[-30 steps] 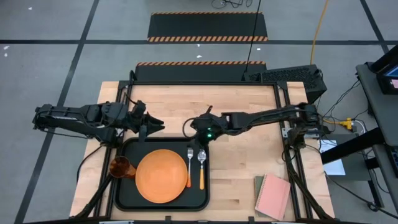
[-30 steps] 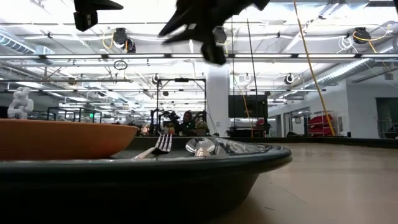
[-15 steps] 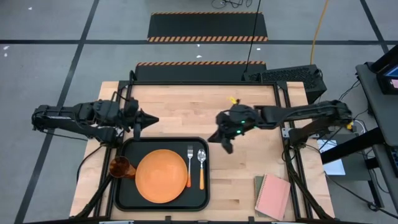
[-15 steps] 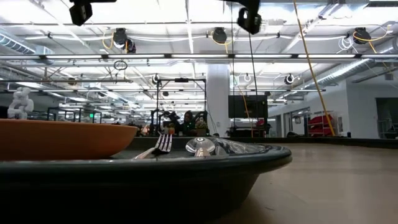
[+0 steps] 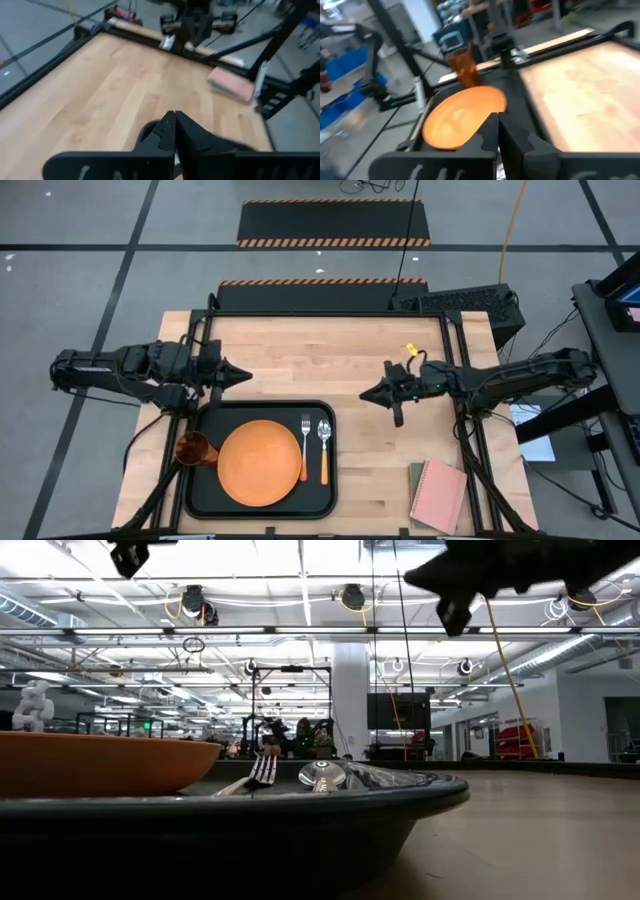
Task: Pick and place plate/cup/fork/spoon on tray
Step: Return to Home Position
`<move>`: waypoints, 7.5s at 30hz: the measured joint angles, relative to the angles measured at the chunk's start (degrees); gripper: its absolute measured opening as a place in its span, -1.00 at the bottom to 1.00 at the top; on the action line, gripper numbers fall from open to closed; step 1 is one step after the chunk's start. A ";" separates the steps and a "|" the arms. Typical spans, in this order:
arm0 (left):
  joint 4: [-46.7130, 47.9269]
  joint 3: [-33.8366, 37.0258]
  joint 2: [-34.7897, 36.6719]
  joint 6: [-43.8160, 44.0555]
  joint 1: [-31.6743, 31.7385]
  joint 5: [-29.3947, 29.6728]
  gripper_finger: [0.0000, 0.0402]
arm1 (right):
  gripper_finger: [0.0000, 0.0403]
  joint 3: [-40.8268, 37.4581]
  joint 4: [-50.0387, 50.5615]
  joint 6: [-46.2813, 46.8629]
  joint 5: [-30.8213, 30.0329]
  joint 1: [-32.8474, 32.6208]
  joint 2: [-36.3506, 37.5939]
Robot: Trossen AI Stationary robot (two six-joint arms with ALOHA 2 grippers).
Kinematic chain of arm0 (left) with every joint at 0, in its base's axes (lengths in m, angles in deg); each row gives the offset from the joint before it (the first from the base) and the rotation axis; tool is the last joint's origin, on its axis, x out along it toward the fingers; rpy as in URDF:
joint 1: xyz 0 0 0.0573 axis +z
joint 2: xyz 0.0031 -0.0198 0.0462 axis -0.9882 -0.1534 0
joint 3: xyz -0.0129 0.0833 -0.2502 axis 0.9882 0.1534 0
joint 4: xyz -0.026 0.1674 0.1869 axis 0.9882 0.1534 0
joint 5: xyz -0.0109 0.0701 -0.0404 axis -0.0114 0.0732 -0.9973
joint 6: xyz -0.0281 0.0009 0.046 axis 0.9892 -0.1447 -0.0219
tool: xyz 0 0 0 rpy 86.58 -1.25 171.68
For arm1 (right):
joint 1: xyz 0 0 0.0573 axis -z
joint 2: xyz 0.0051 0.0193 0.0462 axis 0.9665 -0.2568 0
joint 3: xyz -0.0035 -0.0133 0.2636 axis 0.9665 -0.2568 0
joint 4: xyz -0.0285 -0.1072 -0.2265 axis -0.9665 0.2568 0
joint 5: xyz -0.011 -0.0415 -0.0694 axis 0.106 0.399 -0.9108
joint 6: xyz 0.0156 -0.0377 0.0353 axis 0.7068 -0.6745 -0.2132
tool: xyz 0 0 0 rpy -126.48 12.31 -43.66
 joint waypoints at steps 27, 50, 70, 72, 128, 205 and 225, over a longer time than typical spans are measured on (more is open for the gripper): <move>14.37 6.92 14.42 -13.83 0.09 2.23 -0.99 | -1.00 -13.99 -13.01 -15.81 -10.41 0.02 2.89; 6.20 16.84 19.38 -15.14 -1.96 0.22 -0.99 | -1.00 -14.56 -14.57 -19.88 -9.94 -0.45 2.89; -13.46 27.96 19.28 -13.62 -8.00 3.07 -0.99 | -1.00 -30.60 -36.43 -22.41 -8.70 -8.86 3.18; -14.08 28.60 19.30 -14.65 -8.28 3.84 -0.99 | -1.00 -30.65 -36.93 -23.98 -8.68 -8.85 3.31; -44.79 48.63 19.32 -25.25 0.67 -0.60 -0.98 | -1.00 -30.86 -32.96 -30.57 -6.95 -7.85 3.38; -44.47 48.57 19.41 -25.14 4.48 -1.34 -0.98 | -1.00 -30.86 14.29 -30.20 -3.83 -2.15 57.58; -44.21 48.57 19.46 -26.79 4.48 -1.31 -0.97 | -1.00 -30.80 16.23 -26.03 -1.23 1.90 57.56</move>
